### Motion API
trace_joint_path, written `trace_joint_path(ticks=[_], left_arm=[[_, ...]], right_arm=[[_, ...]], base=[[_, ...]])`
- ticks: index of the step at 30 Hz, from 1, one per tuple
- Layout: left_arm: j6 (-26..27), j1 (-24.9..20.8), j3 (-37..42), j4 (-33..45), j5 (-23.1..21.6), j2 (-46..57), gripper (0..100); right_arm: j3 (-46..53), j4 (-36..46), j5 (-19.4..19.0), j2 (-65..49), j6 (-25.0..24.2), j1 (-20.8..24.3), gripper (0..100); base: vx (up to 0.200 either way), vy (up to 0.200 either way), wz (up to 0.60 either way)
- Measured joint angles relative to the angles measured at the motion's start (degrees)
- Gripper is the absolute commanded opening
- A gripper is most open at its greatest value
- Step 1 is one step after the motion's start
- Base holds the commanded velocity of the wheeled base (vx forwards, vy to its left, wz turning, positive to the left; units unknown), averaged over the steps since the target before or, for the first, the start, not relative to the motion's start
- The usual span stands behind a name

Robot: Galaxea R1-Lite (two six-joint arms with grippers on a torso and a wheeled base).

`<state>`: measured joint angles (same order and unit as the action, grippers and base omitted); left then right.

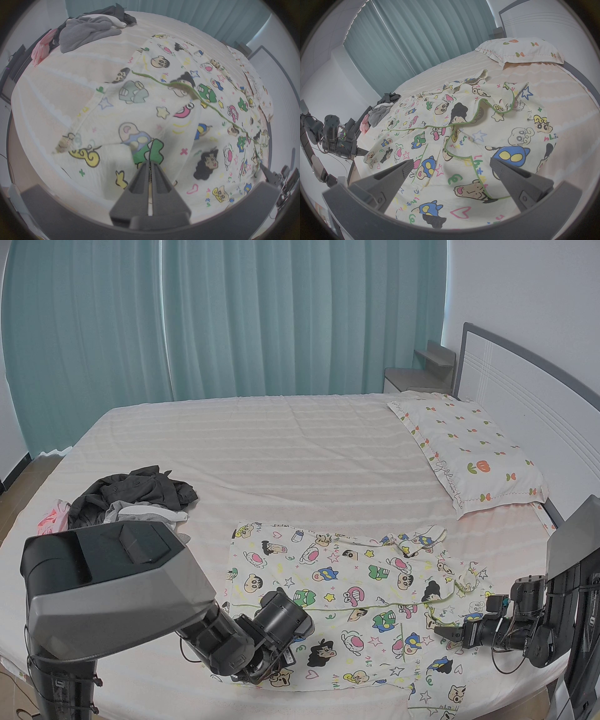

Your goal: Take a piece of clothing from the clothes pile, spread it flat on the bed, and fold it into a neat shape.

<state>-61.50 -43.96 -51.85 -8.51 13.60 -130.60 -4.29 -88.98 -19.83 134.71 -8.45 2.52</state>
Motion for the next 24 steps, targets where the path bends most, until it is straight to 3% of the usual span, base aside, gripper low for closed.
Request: trace_joint_path(ticks=[15,24], left_arm=[[0.52,-5.05,0.5,0.04,4.1,-1.32,0],[0.63,-7.58,2.18,-0.05,4.38,-1.77,0]], right_arm=[[-0.06,0.0,0.0,0.02,0.05,-0.02,100],[-0.06,0.0,0.0,0.3,0.09,0.04,100]], base=[[0.0,0.0,0.0],[0.0,0.0,0.0]])
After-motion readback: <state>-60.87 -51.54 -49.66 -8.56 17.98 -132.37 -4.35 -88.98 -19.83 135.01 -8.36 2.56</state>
